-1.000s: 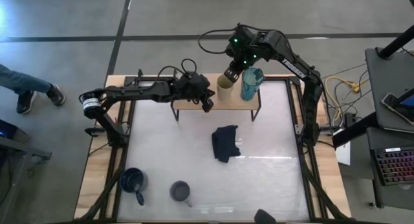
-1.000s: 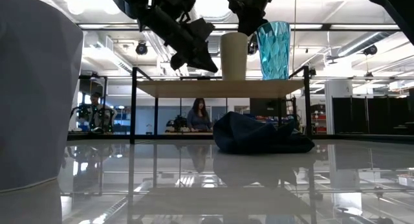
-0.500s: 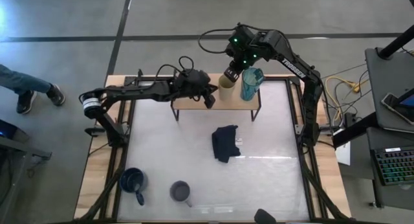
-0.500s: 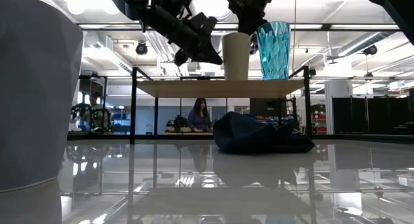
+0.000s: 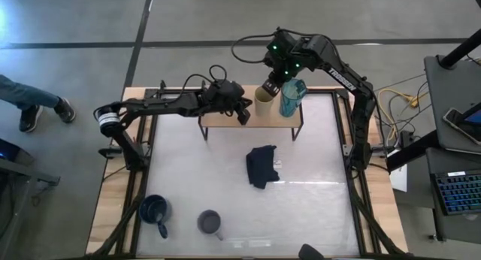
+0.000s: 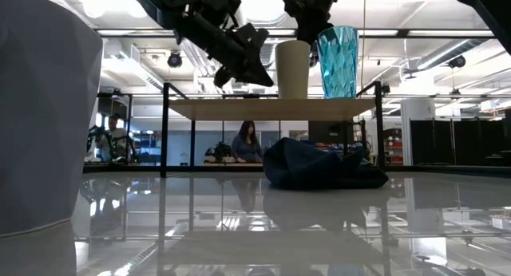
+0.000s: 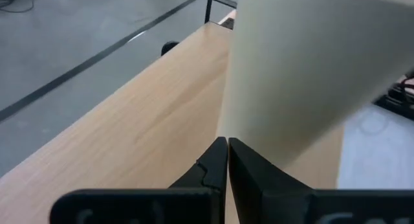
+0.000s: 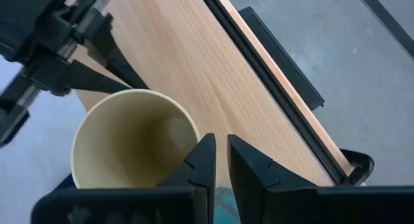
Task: Stack small to large cups/mugs on shelf
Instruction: Put the light brown cup on the shelf
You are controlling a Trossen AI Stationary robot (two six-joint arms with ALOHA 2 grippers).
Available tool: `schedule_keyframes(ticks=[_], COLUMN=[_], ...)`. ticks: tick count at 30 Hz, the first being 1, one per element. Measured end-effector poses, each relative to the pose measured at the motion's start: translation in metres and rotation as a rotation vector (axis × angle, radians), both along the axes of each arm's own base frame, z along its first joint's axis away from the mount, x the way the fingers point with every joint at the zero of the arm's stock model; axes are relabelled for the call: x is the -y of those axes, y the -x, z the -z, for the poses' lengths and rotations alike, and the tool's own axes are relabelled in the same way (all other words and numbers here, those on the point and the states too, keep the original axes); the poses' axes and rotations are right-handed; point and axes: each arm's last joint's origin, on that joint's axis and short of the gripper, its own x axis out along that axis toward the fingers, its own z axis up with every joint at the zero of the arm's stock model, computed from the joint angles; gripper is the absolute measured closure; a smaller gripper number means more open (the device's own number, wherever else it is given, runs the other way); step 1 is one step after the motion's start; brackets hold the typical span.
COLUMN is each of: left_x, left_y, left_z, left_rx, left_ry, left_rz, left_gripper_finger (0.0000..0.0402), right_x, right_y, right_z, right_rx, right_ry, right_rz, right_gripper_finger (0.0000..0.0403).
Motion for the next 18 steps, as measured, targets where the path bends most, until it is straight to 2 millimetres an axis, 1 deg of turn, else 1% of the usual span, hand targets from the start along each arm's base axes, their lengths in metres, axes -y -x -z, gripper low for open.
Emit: schedule_keyframes(ticks=[3, 7, 9, 14, 18], left_x=[0.007, 0.019, 0.023, 0.023, 0.02], left_y=[0.005, 0.001, -0.001, -0.002, -0.004], left_z=[-0.001, -0.004, -0.006, -0.006, -0.01], left_rx=[-0.041, -0.009, 0.008, 0.018, 0.07], left_ry=[0.041, 0.068, 0.063, 0.058, 0.036], left_rz=[0.007, 0.111, 0.127, 0.125, 0.12], left_gripper_finger=[0.0402, 0.0402, 0.0402, 0.0402, 0.0402], right_x=[0.0, 0.002, 0.003, 0.004, 0.003], right_y=[0.003, 0.009, 0.011, 0.016, 0.017], right_z=[-0.003, -0.007, -0.009, -0.013, -0.014], right_rx=[0.005, -0.002, 0.0, 0.013, 0.019], right_ry=[0.013, 0.047, 0.055, 0.063, 0.064], right_rz=[0.003, 0.031, 0.04, 0.05, 0.054], right_gripper_finger=[0.0369, 0.0369, 0.0369, 0.0369, 0.0369])
